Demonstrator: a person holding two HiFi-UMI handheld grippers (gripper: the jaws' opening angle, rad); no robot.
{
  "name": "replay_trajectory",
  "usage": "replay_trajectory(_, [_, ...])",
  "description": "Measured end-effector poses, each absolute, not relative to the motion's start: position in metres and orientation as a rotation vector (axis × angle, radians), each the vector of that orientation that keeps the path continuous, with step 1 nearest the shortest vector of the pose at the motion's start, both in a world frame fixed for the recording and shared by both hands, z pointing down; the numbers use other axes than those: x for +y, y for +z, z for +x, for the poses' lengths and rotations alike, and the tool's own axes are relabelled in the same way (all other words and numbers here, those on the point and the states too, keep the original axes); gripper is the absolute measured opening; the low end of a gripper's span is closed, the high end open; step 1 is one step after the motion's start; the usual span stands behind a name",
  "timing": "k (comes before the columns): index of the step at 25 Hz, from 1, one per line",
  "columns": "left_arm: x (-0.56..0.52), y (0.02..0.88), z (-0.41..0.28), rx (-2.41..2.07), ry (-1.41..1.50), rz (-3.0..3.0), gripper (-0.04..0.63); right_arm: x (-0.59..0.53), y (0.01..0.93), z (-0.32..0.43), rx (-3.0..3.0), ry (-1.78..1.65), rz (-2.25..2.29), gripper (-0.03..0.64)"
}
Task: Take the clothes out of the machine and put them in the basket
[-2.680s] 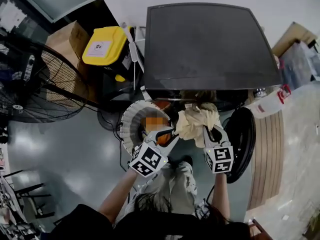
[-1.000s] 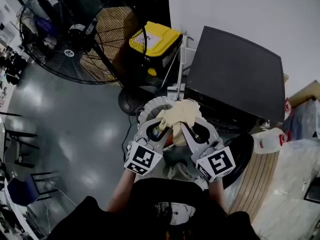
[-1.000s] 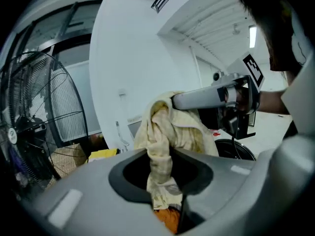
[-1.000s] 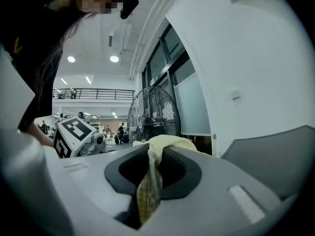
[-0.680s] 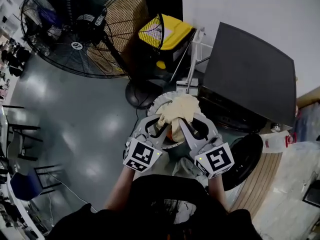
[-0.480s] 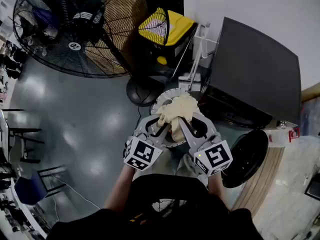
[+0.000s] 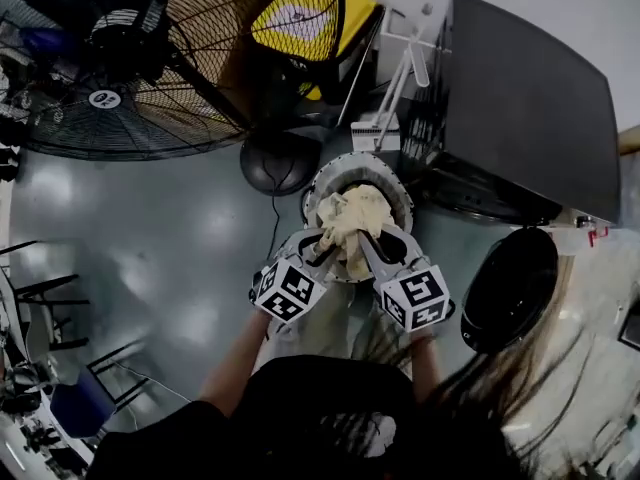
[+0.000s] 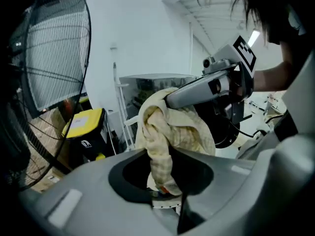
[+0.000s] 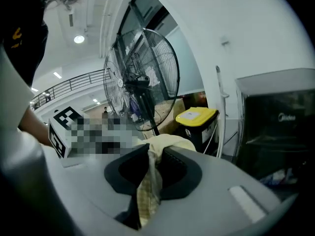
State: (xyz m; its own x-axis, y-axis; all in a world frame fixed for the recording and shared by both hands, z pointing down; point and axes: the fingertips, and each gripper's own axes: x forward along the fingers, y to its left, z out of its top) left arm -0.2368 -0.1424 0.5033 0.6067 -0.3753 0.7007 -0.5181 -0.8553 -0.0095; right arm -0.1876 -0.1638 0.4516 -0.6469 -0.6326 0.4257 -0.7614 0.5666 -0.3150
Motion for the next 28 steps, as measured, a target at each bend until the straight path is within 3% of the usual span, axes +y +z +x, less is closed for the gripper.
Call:
replay_trajectory(17, [-0.137,0.697,-0.261,-0.315,1.349,2.461,0.103,-0.148,0.713,-0.2,-2.048,1.039,1.057,0.075])
replay_trajectory(18, [-0.133,0.706,-0.264,-0.305,1.351,2.423,0.114,-0.144,0.726,-0.201,-2.024,1.04,1.035,0.075])
replay_trajectory(20, [-0.126,0.721,-0.272,-0.291,1.366,2.341,0.198,-0.136,0.748,-0.204,-1.979,1.034,0.992,0.075])
replay_trajectory(23, [-0.121,0.735,-0.287,-0.308,1.405,2.279,0.216,-0.126,0.776,-0.206,-1.921,1.029,0.939,0.078])
replay_trajectory(24, [-0.122,0.735,-0.291,-0.32,1.406,2.278,0.216,-0.124,0.783,-0.206,-1.903,1.029,0.919,0.089])
replay_trajectory(25, [-0.123,0.734,-0.294,-0.331,1.4,2.284,0.216,-0.122,0.789,-0.207,-1.888,1.03,0.894,0.145])
replay_trajectory(26, [-0.124,0.732,-0.296,-0.341,1.394,2.292,0.216,-0.122,0.793,-0.208,-1.88,1.03,0.872,0.273])
replay_trajectory(27, [-0.124,0.729,-0.299,-0.35,1.39,2.299,0.216,-0.122,0.794,-0.209,-1.88,1.031,0.863,0.357])
replay_trajectory(28, [-0.124,0.727,-0.302,-0.359,1.39,2.304,0.216,-0.124,0.792,-0.21,-1.887,1.034,0.871,0.352])
